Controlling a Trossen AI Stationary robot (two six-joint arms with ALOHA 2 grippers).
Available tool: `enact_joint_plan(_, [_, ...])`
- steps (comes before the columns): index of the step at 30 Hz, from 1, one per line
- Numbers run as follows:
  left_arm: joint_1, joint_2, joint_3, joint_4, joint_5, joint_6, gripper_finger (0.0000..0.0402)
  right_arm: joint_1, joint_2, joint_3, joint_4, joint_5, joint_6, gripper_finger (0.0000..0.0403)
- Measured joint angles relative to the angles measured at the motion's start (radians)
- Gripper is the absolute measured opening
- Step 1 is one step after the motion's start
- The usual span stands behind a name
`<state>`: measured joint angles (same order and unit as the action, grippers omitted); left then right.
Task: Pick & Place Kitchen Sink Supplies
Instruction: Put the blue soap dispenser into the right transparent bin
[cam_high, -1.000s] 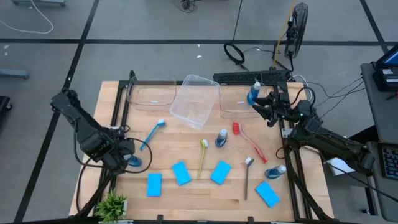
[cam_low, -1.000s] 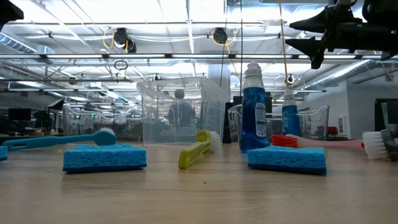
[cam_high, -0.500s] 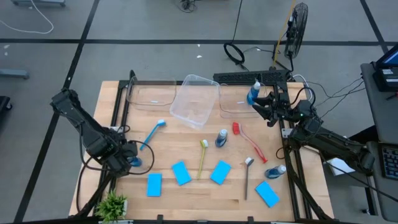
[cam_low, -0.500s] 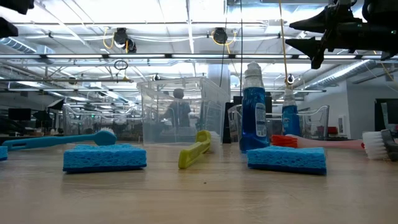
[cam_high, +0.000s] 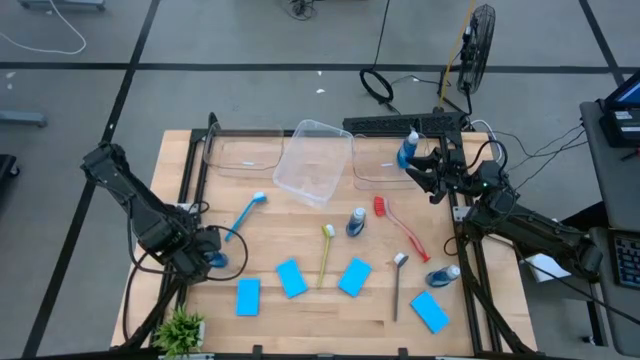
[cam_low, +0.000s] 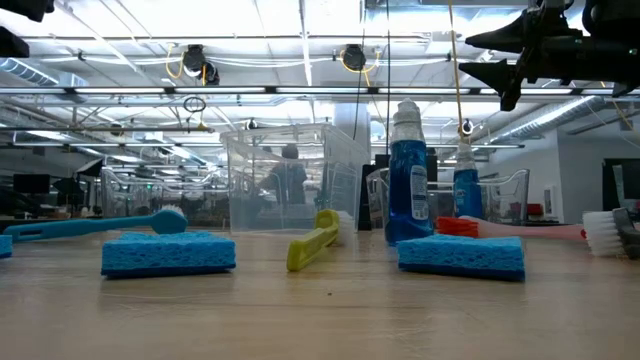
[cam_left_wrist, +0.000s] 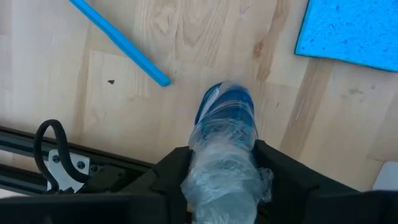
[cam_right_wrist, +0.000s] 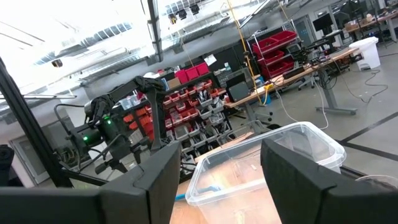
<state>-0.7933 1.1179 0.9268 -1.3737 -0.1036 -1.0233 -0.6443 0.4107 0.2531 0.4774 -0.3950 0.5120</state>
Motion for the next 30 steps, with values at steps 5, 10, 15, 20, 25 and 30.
enact_joint_plan(5, [0.001, 0.000, 0.000, 0.022, 0.009, -0.008, 0.0147, 0.000, 0.000, 0.000, 0.000, 0.000, 0.000, 0.0210])
enact_joint_plan(10, [0.001, 0.000, 0.000, 0.034, 0.016, -0.037, 0.0149, 0.000, 0.000, 0.000, 0.000, 0.000, 0.000, 0.0210])
enact_joint_plan(15, [0.025, 0.002, 0.016, 0.080, 0.030, -0.059, 0.0147, 0.000, 0.000, 0.000, 0.000, 0.000, 0.001, 0.0210])
enact_joint_plan(20, [0.078, 0.001, 0.068, 0.105, 0.020, -0.057, 0.0147, 0.000, 0.000, 0.000, 0.000, 0.000, 0.001, 0.0210])
enact_joint_plan(25, [0.158, 0.001, 0.135, 0.099, -0.007, -0.039, 0.0147, 0.002, 0.000, 0.000, 0.001, 0.000, 0.001, 0.0210])
enact_joint_plan(30, [0.274, 0.029, 0.188, 0.134, -0.024, 0.075, 0.0147, 0.040, 0.027, 0.000, 0.022, 0.000, 0.017, 0.0210])
